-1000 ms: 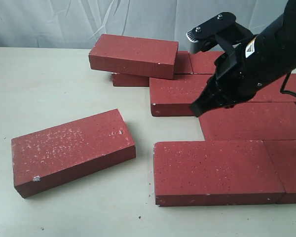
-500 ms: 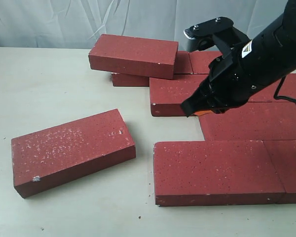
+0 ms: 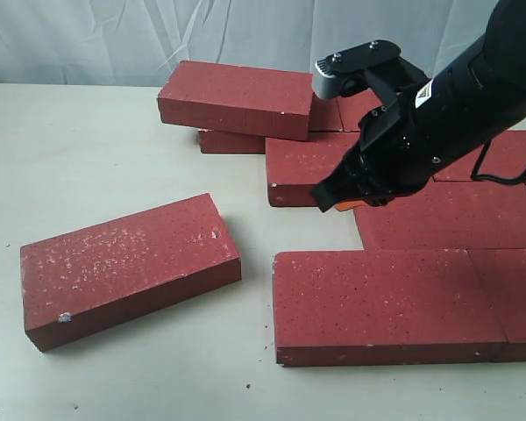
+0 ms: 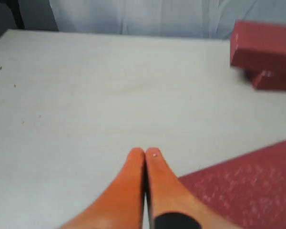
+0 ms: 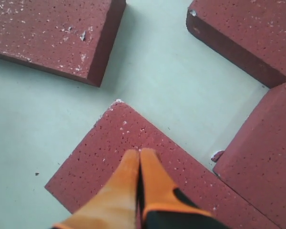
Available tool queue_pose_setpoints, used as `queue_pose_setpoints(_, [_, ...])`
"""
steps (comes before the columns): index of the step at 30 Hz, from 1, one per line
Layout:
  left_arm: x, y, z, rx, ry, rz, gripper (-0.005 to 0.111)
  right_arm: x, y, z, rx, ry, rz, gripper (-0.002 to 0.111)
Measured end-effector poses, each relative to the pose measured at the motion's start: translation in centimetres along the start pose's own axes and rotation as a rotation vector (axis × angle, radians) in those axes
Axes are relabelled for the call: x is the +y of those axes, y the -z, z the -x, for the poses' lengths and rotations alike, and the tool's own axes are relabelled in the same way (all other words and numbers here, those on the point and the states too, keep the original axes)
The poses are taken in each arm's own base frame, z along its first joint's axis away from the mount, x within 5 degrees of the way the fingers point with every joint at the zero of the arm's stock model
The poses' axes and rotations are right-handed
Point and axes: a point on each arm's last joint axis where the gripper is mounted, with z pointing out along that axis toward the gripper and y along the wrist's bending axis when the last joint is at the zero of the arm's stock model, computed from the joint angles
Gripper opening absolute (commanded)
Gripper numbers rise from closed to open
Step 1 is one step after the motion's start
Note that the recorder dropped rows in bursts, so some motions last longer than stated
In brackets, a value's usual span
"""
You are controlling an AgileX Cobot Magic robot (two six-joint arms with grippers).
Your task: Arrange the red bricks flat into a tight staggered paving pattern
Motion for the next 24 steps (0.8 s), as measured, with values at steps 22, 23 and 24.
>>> queue_pose_setpoints(22, [1.2, -11.9, -2.2, 0.710, -0.102, -0.014, 0.000, -0.1, -0.9, -0.1, -0.038, -0.023, 0.008, -0.001])
queue_pose_setpoints(23, [1.2, -12.3, -2.4, 0.721, -0.096, -0.015, 0.000, -0.1, -1.3, 0.0, -0.041, -0.026, 0.017, -0.001])
queue_pose_setpoints(24, [1.2, -12.6, -2.7, 0.732, -0.091, -0.016, 0.000, -0.1, -1.7, 0.1, -0.043, -0.032, 0.024, -0.001])
